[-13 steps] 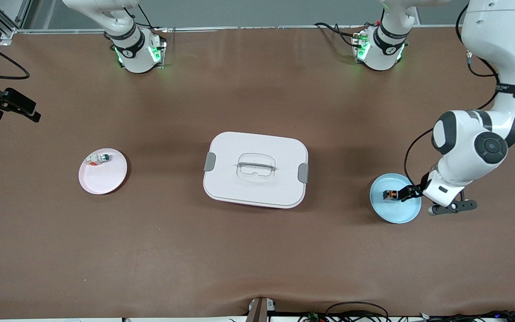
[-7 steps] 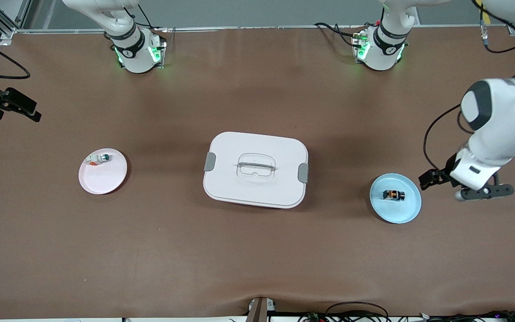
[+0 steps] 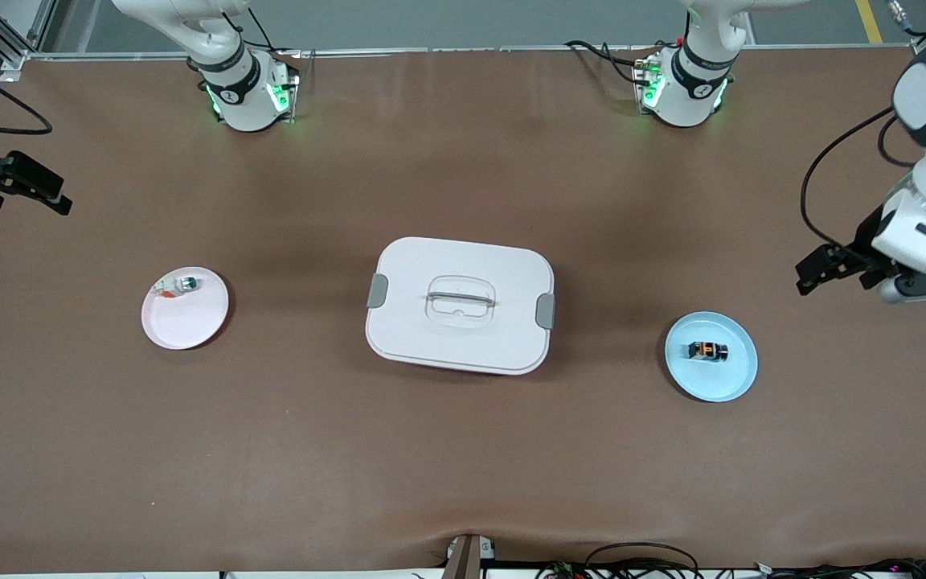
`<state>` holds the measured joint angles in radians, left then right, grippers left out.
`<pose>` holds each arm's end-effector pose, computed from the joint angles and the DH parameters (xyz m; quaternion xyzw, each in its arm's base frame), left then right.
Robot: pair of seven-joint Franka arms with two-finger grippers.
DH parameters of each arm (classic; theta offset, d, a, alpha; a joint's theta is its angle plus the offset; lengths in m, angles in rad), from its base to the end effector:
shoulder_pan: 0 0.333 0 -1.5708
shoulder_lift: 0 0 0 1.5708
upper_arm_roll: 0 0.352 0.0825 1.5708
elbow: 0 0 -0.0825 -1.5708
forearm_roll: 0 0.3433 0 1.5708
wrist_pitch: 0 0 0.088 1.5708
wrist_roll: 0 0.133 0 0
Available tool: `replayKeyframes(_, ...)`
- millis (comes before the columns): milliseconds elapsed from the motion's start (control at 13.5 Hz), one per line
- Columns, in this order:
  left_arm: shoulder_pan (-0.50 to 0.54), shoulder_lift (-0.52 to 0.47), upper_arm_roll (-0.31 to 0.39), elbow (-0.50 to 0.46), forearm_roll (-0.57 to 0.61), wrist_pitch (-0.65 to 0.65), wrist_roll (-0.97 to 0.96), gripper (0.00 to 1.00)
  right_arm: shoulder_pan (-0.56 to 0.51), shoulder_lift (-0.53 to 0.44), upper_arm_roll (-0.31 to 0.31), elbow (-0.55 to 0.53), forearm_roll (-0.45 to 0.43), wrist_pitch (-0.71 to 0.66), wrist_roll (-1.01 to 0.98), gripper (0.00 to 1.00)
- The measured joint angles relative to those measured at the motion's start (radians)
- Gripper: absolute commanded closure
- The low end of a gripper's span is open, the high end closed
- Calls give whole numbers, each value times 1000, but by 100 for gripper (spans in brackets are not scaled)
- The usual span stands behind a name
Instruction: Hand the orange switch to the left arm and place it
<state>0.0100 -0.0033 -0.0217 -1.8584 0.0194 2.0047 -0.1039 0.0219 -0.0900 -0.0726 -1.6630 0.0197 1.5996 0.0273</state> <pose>0.5408 -0.0047 0.5498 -0.9963 -0.0425 -0.0751 0.0048 0.4850 -0.0239 0.6420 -0.9991 0.0390 -0.0133 0.0130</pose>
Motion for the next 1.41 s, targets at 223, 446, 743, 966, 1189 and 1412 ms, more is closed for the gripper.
replayKeyframes(223, -1, -9, -3, 76, 0, -86, 0, 0, 0, 0, 0, -1, 0, 0, 0, 0)
replayKeyframes(446, -5, -7, -3, 124, 0, -100, 0, 0, 0, 0, 0, -2, 0, 2, 0, 0)
replayKeyframes(743, -14, -7, -17, 187, 0, -215, 0, 0, 0, 0, 0, -3, 0, 2, -1, 0)
replayKeyframes(966, -12, -6, -18, 207, -23, -292, -1, 0, 0, 0, 0, -3, 0, 3, -1, 0)
replayKeyframes(1189, -9, -2, -17, 208, -36, -333, -1, 0, 0, 0, 0, -3, 0, 10, -1, 0)
replayKeyframes(1412, -12, -2, -18, 209, -37, -341, -2, 0, 0, 0, 0, -4, 0, 25, -1, 0)
